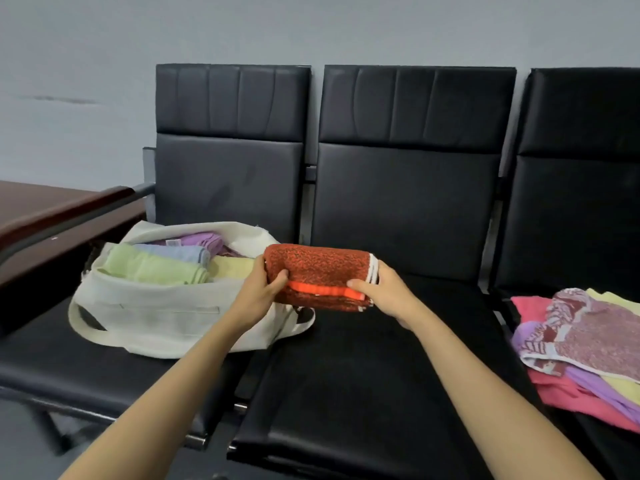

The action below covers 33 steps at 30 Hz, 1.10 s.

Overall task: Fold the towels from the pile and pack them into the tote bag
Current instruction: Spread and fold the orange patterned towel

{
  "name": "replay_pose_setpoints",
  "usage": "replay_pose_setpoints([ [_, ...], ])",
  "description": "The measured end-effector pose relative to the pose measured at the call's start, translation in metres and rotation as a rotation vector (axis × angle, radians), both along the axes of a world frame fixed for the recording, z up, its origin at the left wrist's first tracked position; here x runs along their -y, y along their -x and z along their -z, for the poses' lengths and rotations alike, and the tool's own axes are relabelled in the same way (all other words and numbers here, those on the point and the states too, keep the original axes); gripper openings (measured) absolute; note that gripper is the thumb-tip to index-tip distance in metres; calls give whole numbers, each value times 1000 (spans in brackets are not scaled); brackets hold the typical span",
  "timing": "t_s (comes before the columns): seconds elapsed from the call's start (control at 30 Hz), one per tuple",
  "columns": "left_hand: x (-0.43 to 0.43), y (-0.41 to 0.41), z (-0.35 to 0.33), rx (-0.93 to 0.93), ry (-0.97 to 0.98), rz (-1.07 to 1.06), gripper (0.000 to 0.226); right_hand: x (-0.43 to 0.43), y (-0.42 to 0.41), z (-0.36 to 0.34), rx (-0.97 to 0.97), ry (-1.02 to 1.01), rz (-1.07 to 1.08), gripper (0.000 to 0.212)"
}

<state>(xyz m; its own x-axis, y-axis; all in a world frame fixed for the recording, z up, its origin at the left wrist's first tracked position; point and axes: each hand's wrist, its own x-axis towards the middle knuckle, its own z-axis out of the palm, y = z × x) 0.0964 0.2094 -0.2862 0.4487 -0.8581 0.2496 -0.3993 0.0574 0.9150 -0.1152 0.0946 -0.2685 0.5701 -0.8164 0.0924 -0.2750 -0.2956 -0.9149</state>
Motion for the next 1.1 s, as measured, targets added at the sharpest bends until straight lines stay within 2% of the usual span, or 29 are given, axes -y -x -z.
replay_pose_setpoints([
  [0.1,3,-46,-13,10,-130,-159,41,12,-55,-6,55,-254,-48,14],
  [0.13,3,-61,-17,24,-171,-194,47,16,-72,-7,48,-308,-62,13],
  [0.27,9,-115,-31,98,-271,-295,29,27,-138,-7,20,-386,-117,30],
  [0.37,14,-141,-43,249,-293,-416,20,30,-184,-8,15,-401,-122,34],
  [0.47,15,-164,-42,304,-318,-478,20,31,-214,-14,-74,-376,-169,32],
  [0.57,12,-178,-25,276,-363,-430,21,31,-224,-14,-241,-359,-255,27],
  [0.73,12,-183,-18,253,-369,-379,17,29,-231,-3,-364,-324,-260,50],
  [0.83,10,-185,-18,167,-353,-381,20,29,-235,8,-503,-158,-188,83],
  [0.93,5,-186,-14,88,-320,-401,20,20,-231,16,-619,11,-120,83],
  [1.1,2,-189,-19,38,-335,-387,19,25,-235,28,-586,134,-106,84],
])
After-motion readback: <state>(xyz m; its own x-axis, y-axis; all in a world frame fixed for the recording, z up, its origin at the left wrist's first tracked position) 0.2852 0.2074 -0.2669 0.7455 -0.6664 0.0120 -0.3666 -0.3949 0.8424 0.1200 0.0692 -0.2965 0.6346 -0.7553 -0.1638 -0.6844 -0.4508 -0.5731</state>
